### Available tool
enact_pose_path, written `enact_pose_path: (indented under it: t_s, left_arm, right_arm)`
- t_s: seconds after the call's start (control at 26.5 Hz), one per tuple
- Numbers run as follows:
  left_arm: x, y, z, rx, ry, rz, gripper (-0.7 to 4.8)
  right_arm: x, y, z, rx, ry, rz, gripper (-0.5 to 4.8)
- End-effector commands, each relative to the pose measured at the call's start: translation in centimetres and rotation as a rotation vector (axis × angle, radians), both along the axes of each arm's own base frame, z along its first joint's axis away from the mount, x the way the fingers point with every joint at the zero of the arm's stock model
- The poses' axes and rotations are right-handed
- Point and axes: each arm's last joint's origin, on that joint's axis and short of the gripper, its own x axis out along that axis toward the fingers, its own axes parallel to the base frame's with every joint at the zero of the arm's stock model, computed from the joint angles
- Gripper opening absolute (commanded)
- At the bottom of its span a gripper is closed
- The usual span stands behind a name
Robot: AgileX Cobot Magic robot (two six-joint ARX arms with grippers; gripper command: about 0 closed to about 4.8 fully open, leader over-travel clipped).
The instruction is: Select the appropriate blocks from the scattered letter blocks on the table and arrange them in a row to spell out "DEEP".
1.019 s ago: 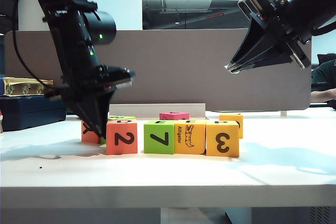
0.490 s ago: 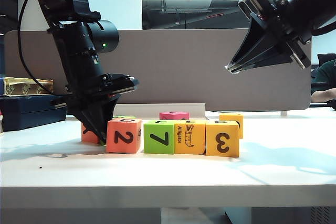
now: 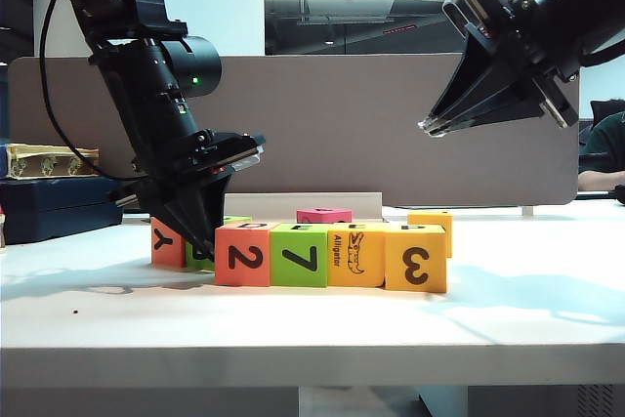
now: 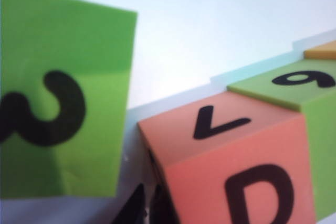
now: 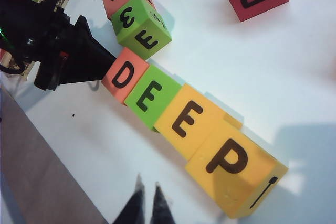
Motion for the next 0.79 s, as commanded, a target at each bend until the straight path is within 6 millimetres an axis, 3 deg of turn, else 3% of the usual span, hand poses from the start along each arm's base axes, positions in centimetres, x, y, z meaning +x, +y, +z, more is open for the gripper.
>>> enact_pose_path:
  t_s: [0.04,0.15,0.38,0.6,0.79]
  left_arm:
    - [0.1,0.0,0.1,0.015,-0.016,0.002,0.16]
    - [0.0,0.5,0.5,0.121,-0.009,0.032,0.16]
    - [0.1,0.8,4.2,0.265,-0.007,0.001,0.16]
    - [0.2,0.7,8.8,0.244,-0.019,-0.021,0.17]
    - [-0.1,0.3,12.4,0.094,-0.028,-0.054,0.16]
  right_arm:
    - [0.0,0.0,0.2,0.006,-0.011,0.007,0.22]
    - [0.0,0.0,0.2,0.006,-0.011,0.007,0.22]
    - [0.0,0.0,0.3,0.006,-0.011,0.006,0.22]
    - [0.1,0.0,1.1,0.013,-0.018,0.01,0.22]
    - [0.5,0.1,3.1,0.003,-0.04,0.023,0.22]
